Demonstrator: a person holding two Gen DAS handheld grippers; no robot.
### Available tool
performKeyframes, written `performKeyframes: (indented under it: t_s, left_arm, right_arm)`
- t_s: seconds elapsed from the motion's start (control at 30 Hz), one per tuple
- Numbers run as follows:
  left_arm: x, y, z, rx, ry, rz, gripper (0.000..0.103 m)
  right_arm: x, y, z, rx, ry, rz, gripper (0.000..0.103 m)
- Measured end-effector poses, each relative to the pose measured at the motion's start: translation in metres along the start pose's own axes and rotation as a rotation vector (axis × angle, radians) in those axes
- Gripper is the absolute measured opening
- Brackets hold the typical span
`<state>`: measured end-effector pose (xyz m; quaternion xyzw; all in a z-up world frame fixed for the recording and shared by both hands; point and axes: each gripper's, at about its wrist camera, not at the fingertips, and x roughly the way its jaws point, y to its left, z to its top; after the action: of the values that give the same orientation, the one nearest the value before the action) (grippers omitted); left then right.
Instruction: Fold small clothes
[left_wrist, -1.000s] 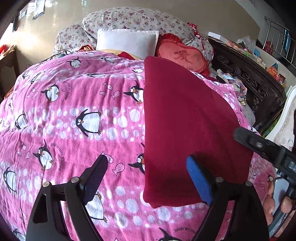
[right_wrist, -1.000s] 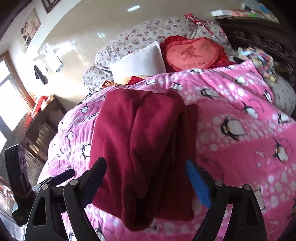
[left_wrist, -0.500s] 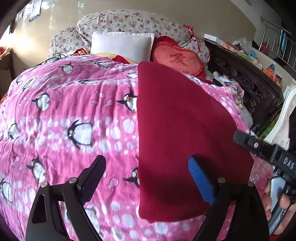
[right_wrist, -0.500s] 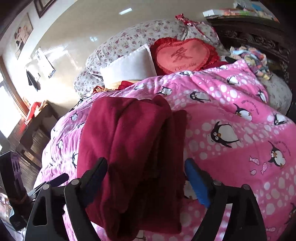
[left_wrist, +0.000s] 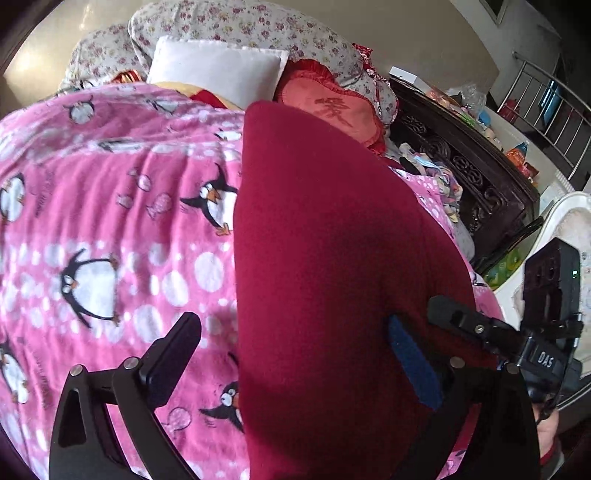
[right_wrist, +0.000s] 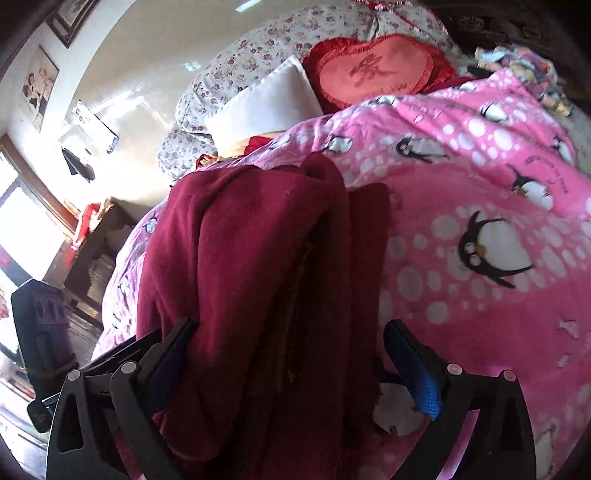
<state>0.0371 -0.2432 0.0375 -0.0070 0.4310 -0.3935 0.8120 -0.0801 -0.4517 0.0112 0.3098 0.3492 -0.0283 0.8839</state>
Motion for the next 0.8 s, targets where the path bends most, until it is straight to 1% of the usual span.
performKeyframes:
  t_s: [0.07, 0.1, 0.13, 0.17, 0.2, 0.23, 0.27, 0.3, 0.37, 0.5, 0.57, 0.67, 0.73, 0.8]
  left_arm:
    - [0.004, 0.002, 0.001, -0.007, 0.01, -0.016, 0.099]
    - [0.005, 0.003, 0.001, -0.007, 0.013, -0.039, 0.091]
    - [0.006, 0.002, 0.001, -0.004, 0.02, -0.064, 0.084]
    - [0.004, 0.001, 0.001, 0.0, 0.023, -0.091, 0.071]
    - [-0.001, -0.003, 0.001, 0.014, 0.017, -0.086, 0.068]
    - [-0.004, -0.007, 0.0, 0.033, 0.011, -0.072, 0.066]
    - [-0.009, -0.012, -0.001, 0.051, 0.006, -0.061, 0.06]
    - [-0.015, -0.015, -0.001, 0.064, -0.001, -0.055, 0.056]
    - [-0.028, -0.018, -0.002, 0.073, -0.007, -0.053, 0.053]
    - [-0.068, -0.019, -0.012, 0.08, -0.026, -0.065, 0.053]
    - [-0.087, -0.017, -0.021, 0.077, -0.019, -0.063, 0.053]
    - [-0.118, -0.017, -0.041, 0.084, -0.02, -0.036, 0.053]
    - [-0.132, -0.018, -0.054, 0.091, -0.022, -0.009, 0.053]
    - [-0.146, -0.017, -0.07, 0.094, -0.019, 0.005, 0.053]
  right_arm:
    - [0.005, 0.0, 0.0, 0.003, 0.011, 0.046, 0.09]
    - [0.005, 0.001, -0.001, -0.002, 0.004, 0.039, 0.089]
    - [0.004, 0.004, -0.001, -0.015, 0.0, 0.036, 0.084]
    - [0.001, 0.008, -0.002, -0.031, -0.011, 0.027, 0.078]
    - [-0.003, 0.011, -0.002, -0.045, -0.024, 0.018, 0.075]
    - [-0.008, 0.016, -0.003, -0.062, -0.037, 0.008, 0.069]
    - [-0.013, 0.02, -0.003, -0.071, -0.047, 0.003, 0.064]
    - [-0.017, 0.024, -0.003, -0.079, -0.054, -0.002, 0.061]
    - [-0.027, 0.031, -0.006, -0.097, -0.065, -0.005, 0.058]
    - [-0.052, 0.057, -0.017, -0.132, -0.07, 0.011, 0.058]
    - [-0.062, 0.069, -0.025, -0.149, -0.06, 0.026, 0.058]
    - [-0.078, 0.092, -0.043, -0.2, -0.055, 0.034, 0.058]
    - [-0.086, 0.109, -0.061, -0.229, -0.047, 0.043, 0.058]
    - [-0.091, 0.116, -0.077, -0.242, -0.04, 0.048, 0.058]
